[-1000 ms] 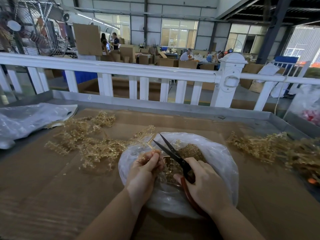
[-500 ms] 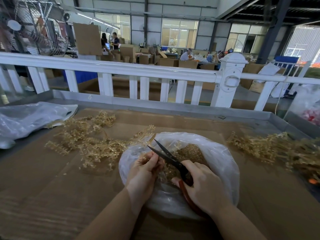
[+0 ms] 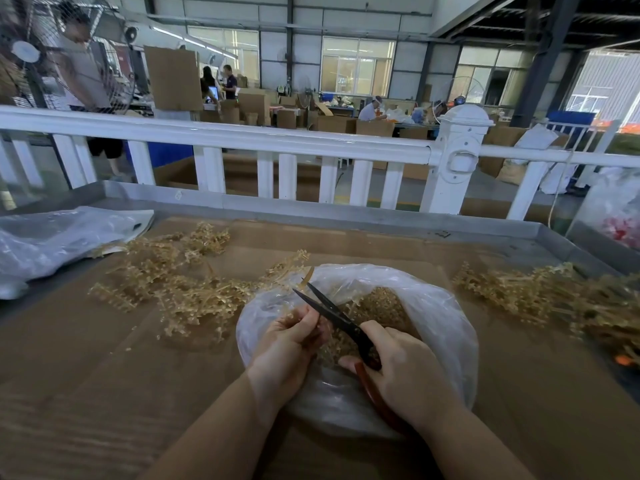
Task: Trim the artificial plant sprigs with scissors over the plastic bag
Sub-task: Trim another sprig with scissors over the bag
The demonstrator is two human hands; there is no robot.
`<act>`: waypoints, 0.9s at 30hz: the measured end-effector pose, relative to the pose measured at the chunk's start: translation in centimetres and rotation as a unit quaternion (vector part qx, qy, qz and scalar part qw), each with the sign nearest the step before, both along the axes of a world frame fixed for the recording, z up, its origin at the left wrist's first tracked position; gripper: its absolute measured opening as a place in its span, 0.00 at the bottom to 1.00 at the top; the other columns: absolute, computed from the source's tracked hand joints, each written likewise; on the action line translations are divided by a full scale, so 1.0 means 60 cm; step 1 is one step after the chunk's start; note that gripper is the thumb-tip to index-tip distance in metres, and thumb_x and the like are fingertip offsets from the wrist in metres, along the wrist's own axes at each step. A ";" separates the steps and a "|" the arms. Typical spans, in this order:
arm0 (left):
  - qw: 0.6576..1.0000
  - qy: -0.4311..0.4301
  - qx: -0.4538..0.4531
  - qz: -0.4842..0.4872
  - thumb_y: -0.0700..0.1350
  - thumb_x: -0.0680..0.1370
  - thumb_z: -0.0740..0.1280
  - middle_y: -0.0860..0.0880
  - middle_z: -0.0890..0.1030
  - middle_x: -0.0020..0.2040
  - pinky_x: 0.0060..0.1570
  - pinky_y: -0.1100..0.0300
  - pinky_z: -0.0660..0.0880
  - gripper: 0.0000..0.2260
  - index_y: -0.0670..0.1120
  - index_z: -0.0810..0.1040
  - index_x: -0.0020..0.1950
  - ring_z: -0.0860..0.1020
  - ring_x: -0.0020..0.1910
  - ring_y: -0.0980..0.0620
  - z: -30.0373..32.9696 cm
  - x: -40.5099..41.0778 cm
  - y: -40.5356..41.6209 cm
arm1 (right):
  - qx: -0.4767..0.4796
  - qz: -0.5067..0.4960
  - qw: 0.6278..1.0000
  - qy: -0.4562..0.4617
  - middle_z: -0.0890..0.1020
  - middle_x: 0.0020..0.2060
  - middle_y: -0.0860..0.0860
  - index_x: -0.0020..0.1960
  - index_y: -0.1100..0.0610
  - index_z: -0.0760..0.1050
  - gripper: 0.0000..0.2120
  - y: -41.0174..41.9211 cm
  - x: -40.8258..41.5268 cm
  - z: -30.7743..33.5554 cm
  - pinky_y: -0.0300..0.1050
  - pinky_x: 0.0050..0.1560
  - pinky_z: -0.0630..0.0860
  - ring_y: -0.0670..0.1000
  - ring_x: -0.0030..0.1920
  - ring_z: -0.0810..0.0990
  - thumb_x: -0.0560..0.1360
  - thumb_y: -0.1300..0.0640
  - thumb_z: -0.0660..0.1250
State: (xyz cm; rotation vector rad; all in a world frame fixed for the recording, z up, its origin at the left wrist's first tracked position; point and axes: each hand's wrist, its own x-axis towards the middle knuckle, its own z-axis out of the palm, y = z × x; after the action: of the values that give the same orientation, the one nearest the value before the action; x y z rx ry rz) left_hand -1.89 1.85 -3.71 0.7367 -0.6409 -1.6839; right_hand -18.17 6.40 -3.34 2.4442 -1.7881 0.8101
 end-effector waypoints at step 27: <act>1.000 0.007 0.014 -0.002 0.36 0.73 0.65 0.46 0.81 0.34 0.34 0.64 0.79 0.02 0.39 0.77 0.42 0.81 0.32 0.55 -0.009 0.002 -0.006 | -0.029 -0.002 0.999 0.014 0.78 0.42 0.45 0.56 0.49 0.72 0.20 -0.002 0.002 -0.005 0.36 0.44 0.68 0.47 0.44 0.76 0.74 0.35 0.59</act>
State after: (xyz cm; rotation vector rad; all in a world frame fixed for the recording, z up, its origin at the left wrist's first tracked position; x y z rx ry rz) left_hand -1.76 1.50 -4.23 0.7431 -0.6094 -1.7034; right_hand -18.02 6.27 -3.66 2.4036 -1.7345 0.8122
